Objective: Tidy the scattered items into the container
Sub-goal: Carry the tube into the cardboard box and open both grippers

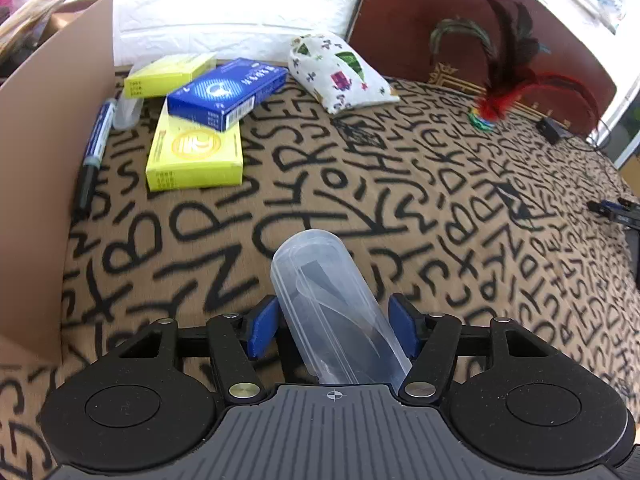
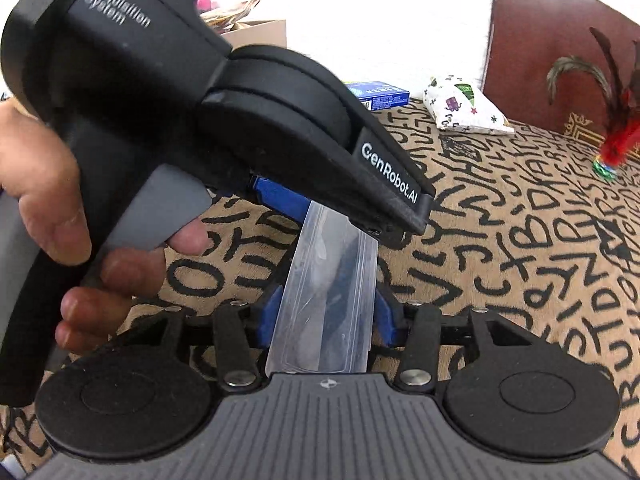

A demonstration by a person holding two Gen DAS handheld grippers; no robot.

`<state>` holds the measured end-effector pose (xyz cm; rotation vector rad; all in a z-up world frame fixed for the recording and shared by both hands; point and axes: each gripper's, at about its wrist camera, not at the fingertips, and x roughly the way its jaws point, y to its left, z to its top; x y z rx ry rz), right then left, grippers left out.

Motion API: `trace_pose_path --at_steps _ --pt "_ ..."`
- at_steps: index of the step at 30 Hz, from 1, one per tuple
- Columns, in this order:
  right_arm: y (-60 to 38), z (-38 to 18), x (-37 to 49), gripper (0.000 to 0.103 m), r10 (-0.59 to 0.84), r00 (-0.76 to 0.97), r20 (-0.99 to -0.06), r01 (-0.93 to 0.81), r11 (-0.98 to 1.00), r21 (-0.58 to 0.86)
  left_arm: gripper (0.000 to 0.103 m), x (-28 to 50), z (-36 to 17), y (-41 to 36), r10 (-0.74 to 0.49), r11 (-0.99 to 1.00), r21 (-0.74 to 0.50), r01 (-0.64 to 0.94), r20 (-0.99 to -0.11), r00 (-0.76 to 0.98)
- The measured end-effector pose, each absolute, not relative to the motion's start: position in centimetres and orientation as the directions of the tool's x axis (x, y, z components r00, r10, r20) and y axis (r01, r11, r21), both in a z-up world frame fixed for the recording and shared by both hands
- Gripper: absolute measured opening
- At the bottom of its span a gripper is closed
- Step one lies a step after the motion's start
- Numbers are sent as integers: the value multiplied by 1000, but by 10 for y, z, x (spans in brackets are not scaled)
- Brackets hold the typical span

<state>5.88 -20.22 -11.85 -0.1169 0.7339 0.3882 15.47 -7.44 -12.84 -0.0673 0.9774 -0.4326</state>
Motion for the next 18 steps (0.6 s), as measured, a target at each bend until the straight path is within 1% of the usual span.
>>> trace_pose_path --at_steps 4,7,10,14,18 --pt "-197 -110 36 53 286 689 -666 -382 924 2 61 135 -121 -62 -417 903 -292 315 -769 484" --pt "-190 -96 25 53 284 709 -645 -388 922 -20 61 121 -103 -50 -426 902 -298 313 -731 533" --pt "-176 -74 20 53 286 743 -605 -405 912 -66 61 110 -75 -33 -426 904 -291 313 -678 599" --pt "-148 -39 25 53 320 780 -538 -446 887 -118 61 108 -31 0 -395 918 -270 289 -603 693" --pt "-108 -7 38 53 366 803 -471 -490 854 -172 61 119 7 47 -363 927 -287 239 -543 757"
